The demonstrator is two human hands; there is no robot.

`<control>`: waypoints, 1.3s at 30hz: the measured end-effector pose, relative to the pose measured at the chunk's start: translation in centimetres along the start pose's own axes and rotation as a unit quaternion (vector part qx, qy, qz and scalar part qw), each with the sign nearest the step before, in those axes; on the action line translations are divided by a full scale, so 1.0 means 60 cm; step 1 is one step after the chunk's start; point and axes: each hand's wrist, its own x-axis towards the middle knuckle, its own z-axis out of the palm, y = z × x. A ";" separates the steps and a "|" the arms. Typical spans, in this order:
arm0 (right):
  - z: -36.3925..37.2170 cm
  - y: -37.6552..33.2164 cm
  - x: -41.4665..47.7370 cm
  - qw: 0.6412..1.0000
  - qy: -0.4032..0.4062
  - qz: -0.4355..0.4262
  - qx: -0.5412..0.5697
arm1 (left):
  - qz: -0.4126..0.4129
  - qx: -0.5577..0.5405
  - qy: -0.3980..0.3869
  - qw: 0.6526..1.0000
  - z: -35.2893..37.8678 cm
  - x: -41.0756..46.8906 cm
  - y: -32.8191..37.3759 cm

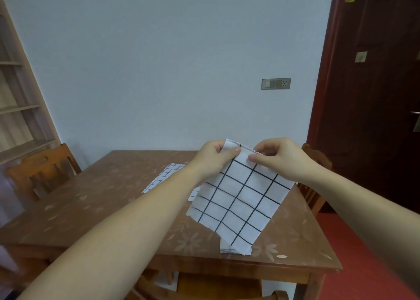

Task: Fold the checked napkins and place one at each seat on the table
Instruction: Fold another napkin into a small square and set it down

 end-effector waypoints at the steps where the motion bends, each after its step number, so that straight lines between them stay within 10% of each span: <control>1: 0.001 0.001 0.000 1.000 0.001 0.003 -0.006 | 0.001 0.003 -0.004 1.000 0.001 0.000 0.000; 23: -0.017 0.003 -0.019 0.991 0.135 -0.016 0.003 | 0.021 0.082 0.054 0.995 0.002 -0.016 0.004; 39: -0.034 0.002 -0.017 0.999 0.032 0.008 0.006 | -0.035 0.035 -0.012 0.999 -0.015 -0.016 0.010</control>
